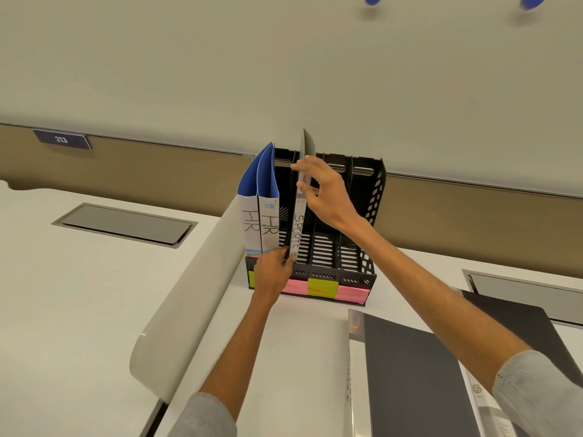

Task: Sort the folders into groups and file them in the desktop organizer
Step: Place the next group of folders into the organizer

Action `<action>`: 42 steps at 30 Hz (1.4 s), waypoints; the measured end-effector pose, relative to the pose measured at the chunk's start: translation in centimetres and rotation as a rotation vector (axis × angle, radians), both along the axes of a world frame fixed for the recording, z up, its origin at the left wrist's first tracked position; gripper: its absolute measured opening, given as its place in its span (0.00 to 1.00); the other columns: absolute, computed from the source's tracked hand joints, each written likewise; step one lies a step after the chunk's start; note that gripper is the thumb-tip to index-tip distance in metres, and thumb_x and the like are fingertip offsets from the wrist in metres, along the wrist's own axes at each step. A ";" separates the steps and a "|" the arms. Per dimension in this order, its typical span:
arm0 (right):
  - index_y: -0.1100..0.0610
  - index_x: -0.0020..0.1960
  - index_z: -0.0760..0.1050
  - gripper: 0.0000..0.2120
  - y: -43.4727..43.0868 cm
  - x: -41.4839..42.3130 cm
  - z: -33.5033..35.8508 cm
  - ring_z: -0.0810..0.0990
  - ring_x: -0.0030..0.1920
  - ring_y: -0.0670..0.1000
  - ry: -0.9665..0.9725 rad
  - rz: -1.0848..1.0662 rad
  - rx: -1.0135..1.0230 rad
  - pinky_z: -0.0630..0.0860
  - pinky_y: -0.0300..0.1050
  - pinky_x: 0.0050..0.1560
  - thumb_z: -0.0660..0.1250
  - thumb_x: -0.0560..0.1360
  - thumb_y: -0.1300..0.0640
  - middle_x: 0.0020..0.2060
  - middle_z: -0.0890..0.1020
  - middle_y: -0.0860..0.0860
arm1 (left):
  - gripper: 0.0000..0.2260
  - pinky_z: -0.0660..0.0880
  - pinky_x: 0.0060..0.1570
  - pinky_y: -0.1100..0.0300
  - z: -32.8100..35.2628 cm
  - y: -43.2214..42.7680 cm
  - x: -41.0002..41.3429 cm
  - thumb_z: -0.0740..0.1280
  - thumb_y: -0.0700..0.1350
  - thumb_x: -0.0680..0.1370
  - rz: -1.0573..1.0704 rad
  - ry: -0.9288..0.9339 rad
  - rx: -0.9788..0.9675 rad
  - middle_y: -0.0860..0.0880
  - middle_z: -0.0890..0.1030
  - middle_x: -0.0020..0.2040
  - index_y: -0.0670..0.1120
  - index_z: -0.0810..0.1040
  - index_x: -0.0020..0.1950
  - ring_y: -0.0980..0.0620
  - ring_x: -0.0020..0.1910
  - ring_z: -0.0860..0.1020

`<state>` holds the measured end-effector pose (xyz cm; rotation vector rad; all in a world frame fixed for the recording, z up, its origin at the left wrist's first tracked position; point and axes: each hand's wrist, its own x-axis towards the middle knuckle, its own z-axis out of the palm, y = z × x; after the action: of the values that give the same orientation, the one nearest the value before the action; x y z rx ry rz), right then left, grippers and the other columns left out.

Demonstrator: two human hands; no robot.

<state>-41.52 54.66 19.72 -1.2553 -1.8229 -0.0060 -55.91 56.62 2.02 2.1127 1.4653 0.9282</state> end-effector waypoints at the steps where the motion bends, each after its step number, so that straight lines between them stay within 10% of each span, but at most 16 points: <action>1: 0.57 0.66 0.75 0.17 0.0 0.1 -0.7 0.69 0.70 0.50 -0.002 -0.007 -0.020 0.72 0.48 0.69 0.66 0.77 0.65 0.66 0.74 0.53 | 0.13 0.80 0.42 0.54 -0.3 -0.3 0.0 0.66 0.51 0.79 0.003 -0.016 0.005 0.48 0.85 0.48 0.48 0.80 0.59 0.48 0.46 0.82; 8: 0.53 0.67 0.74 0.17 0.3 0.4 -3.7 0.69 0.69 0.49 -0.042 0.022 -0.215 0.73 0.54 0.67 0.66 0.78 0.60 0.69 0.70 0.49 | 0.28 0.71 0.64 0.56 -2.1 -2.9 -0.8 0.68 0.46 0.78 -0.084 -0.096 -0.060 0.49 0.72 0.72 0.49 0.63 0.77 0.51 0.70 0.69; 16: 0.53 0.70 0.72 0.19 0.1 -0.1 -3.9 0.61 0.76 0.51 -0.030 0.004 -0.244 0.63 0.53 0.73 0.64 0.79 0.61 0.73 0.66 0.50 | 0.31 0.71 0.65 0.54 -4.2 -5.0 -1.6 0.67 0.44 0.79 -0.091 -0.055 -0.011 0.50 0.60 0.78 0.49 0.56 0.79 0.48 0.73 0.66; 21: 0.48 0.78 0.57 0.32 -0.7 0.2 -4.4 0.46 0.79 0.49 0.034 0.058 -0.299 0.49 0.50 0.74 0.65 0.78 0.60 0.79 0.54 0.48 | 0.27 0.73 0.62 0.54 -4.0 -6.1 -2.4 0.66 0.43 0.79 -0.009 -0.100 -0.024 0.48 0.70 0.73 0.47 0.60 0.77 0.48 0.68 0.73; 28: 0.48 0.78 0.55 0.34 -4.6 1.6 -5.1 0.56 0.77 0.51 0.193 -0.015 -0.319 0.56 0.52 0.74 0.67 0.77 0.56 0.78 0.57 0.49 | 0.12 0.80 0.43 0.51 -3.3 -8.3 -3.1 0.62 0.48 0.81 0.049 0.034 0.006 0.47 0.84 0.43 0.51 0.72 0.64 0.48 0.41 0.82; 42: 0.54 0.71 0.68 0.24 -17.5 11.1 -9.2 0.70 0.68 0.51 0.226 -0.315 -0.414 0.68 0.46 0.68 0.68 0.77 0.55 0.70 0.71 0.52 | 0.07 0.74 0.40 0.58 0.1 -16.2 5.1 0.62 0.51 0.80 -0.026 0.043 0.044 0.53 0.84 0.43 0.52 0.77 0.53 0.52 0.40 0.82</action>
<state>-30.47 37.16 10.55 -1.7468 -1.4593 0.3398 -50.86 40.38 2.08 2.1912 1.4466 0.9192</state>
